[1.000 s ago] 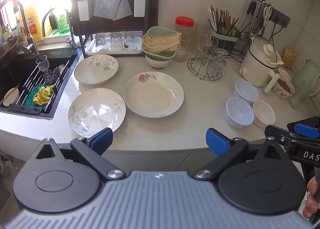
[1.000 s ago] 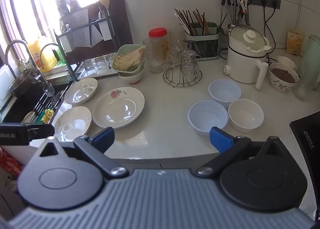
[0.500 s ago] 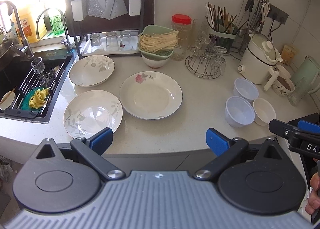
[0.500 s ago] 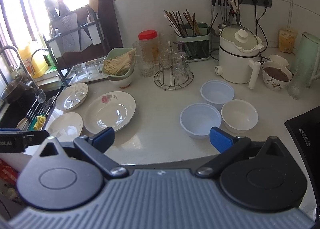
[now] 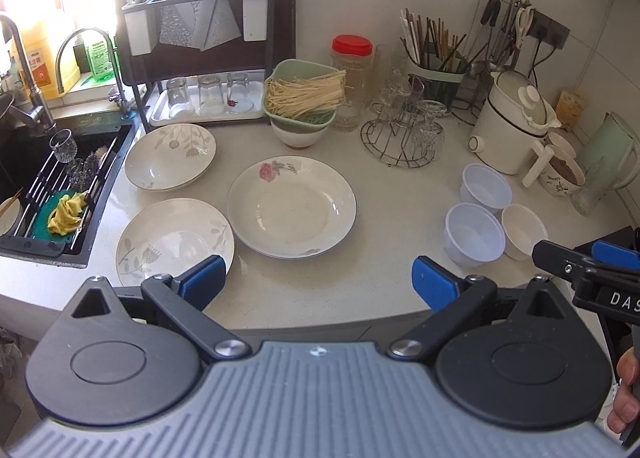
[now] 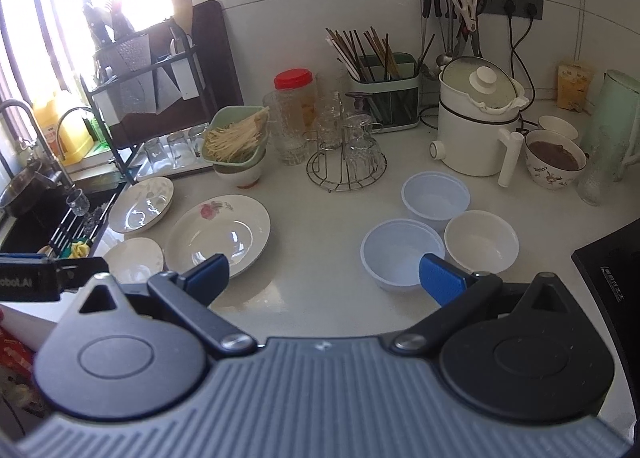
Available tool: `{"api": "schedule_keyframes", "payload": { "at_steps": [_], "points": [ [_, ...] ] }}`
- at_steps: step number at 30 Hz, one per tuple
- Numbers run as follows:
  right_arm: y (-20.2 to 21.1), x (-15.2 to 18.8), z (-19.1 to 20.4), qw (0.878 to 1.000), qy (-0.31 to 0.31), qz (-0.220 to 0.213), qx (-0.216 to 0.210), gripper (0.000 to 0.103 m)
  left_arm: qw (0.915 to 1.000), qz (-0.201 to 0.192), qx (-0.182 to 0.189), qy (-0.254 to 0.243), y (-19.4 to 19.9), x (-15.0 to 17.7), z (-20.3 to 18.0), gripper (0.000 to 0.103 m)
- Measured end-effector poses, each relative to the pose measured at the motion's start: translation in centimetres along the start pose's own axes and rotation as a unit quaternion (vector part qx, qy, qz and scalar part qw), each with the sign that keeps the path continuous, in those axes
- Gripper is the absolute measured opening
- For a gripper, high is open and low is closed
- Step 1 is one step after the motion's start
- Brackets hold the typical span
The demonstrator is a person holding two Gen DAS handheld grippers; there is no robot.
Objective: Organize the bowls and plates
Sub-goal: 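Move both grippers toward the leaf-pattern plate beside the rose plate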
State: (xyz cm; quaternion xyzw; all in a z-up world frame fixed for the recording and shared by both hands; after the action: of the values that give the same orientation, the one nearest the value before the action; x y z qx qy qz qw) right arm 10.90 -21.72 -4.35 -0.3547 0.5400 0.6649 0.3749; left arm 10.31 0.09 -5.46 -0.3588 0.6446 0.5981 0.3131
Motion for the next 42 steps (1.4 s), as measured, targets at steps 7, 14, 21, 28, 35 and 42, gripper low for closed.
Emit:
{"api": "schedule_keyframes", "payload": {
  "at_steps": [7,14,21,28,35,42],
  "points": [
    [-0.2,-0.1,-0.2,1.000,-0.007,-0.003,0.008,0.103,1.0000,-0.001,0.002,0.002,-0.6,-0.4,0.1,0.101],
    [-0.3,0.0,-0.2,1.000,-0.007,-0.002,0.010,0.103,1.0000,-0.001,0.007,-0.003,-1.0,-0.5,-0.1,0.101],
    [-0.5,-0.3,-0.4,1.000,-0.012,-0.007,0.017,0.103,1.0000,-0.004,0.009,0.002,-1.2,-1.0,0.1,0.101],
    [-0.7,-0.3,-0.2,1.000,-0.025,-0.007,0.003,0.103,0.9999,-0.004,0.009,0.003,-1.5,-1.1,-0.1,0.101],
    [-1.1,0.2,-0.2,0.999,-0.032,0.004,-0.003,0.103,0.9999,-0.002,0.010,-0.006,-1.7,-1.1,-0.5,0.101],
    [-1.5,0.4,-0.5,0.999,-0.034,0.007,-0.012,0.103,0.9999,-0.006,-0.005,-0.013,-2.5,-1.9,-0.1,0.101]
  ]
}}
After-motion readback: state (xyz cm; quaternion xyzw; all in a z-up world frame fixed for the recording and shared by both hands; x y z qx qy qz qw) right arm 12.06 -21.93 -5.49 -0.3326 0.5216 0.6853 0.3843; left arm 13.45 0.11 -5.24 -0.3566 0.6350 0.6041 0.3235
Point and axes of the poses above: each gripper's, at about its wrist camera, not at the fingertips, and y roughly against the way its jaws point, z to its left, x to its underside, the point moved 7 cm from there along -y, roughly the way its jaws point, and after that the axes turned 15 degrees about -z, right-handed, at the moved point
